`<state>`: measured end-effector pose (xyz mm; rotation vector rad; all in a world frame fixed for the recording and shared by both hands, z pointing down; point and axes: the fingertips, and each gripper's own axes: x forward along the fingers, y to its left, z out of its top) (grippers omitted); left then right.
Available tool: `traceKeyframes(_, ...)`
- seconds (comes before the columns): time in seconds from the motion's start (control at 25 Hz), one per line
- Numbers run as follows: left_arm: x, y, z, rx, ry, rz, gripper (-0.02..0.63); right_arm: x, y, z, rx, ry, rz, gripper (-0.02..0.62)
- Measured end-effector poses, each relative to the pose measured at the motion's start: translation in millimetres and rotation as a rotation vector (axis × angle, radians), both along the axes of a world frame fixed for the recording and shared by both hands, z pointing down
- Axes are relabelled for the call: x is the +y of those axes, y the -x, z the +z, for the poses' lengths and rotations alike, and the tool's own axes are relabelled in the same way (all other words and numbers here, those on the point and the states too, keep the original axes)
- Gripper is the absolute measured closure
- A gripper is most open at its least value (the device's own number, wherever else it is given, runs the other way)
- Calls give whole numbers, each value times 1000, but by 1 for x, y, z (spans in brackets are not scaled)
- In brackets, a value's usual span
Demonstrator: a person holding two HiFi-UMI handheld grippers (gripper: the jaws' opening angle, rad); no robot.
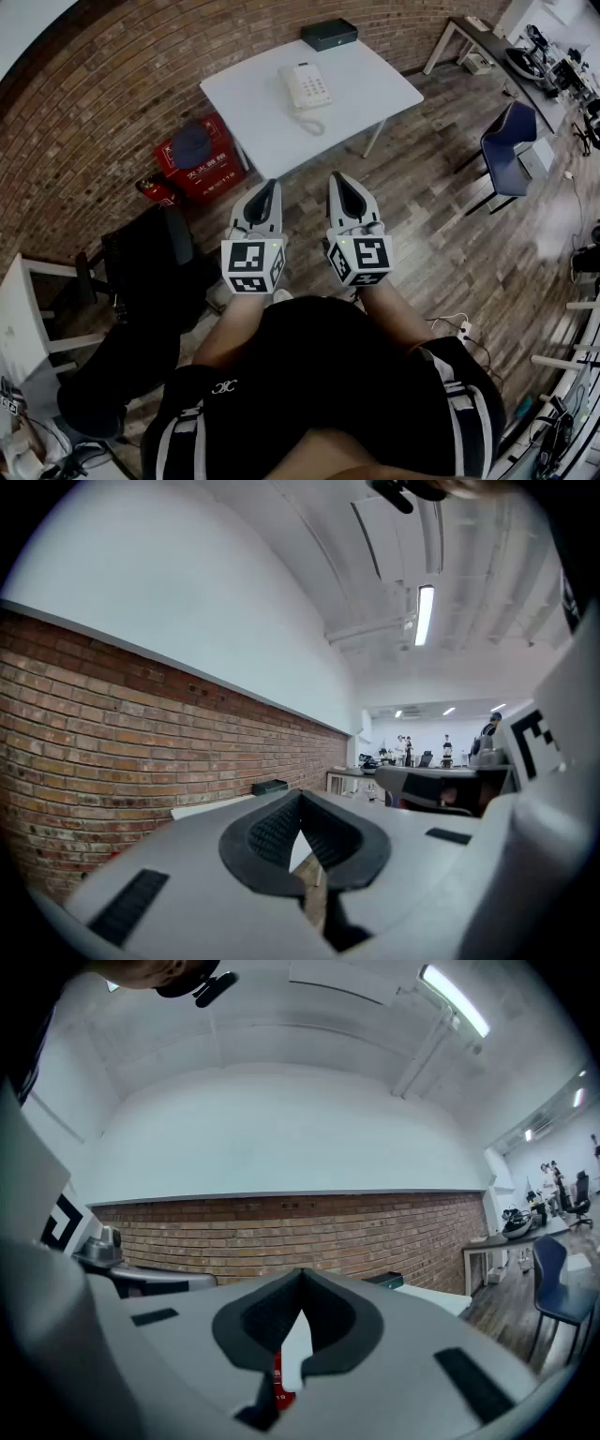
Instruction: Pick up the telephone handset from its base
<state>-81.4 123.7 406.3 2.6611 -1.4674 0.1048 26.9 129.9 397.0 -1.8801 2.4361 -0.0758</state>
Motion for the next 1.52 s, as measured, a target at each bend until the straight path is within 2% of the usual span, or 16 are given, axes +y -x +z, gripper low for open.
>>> traceKeyframes(0.28,3,9,2,4,13,-19,604,5,6,-2,-11,3,-12,597)
traceKeyframes(1.04,-18,40,12,13,13,34,604,-7,45,1,24,0,14,597)
traceKeyframes(1.52,-73,39,18,2,11,26,604,-61,38,3,17,-28,9,597)
